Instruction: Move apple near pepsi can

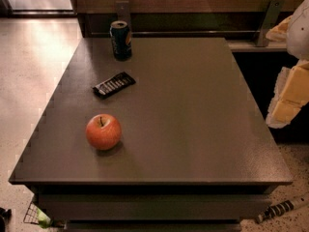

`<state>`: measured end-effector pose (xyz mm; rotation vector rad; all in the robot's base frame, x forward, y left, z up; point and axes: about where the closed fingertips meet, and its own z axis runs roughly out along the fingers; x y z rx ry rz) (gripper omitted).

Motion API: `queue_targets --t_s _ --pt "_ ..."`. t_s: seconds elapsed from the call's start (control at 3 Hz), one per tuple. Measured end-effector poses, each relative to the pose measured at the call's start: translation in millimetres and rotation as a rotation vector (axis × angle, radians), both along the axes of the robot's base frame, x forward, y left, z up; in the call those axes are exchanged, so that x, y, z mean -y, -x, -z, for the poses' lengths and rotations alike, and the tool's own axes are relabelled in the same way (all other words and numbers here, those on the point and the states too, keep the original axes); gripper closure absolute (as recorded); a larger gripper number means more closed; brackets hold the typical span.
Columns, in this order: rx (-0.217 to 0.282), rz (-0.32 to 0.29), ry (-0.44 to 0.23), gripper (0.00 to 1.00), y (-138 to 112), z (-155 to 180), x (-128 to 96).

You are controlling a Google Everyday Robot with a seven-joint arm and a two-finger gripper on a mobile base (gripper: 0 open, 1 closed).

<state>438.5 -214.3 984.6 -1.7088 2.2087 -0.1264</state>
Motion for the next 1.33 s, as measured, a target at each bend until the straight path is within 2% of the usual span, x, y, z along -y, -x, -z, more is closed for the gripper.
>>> queue_targets --t_s 0.33,0.67,1.0,1.33 --pt "0.000 0.000 0.000 0.00 0 0 0" --pt "0.027 -0.026 -0.058 0.00 -1 1 -12" --pt "0.087 -0.099 -0.206 0.00 -4 12 -42" --pt "0.108 -0.194 -0.386 0.00 -15 29 -91"
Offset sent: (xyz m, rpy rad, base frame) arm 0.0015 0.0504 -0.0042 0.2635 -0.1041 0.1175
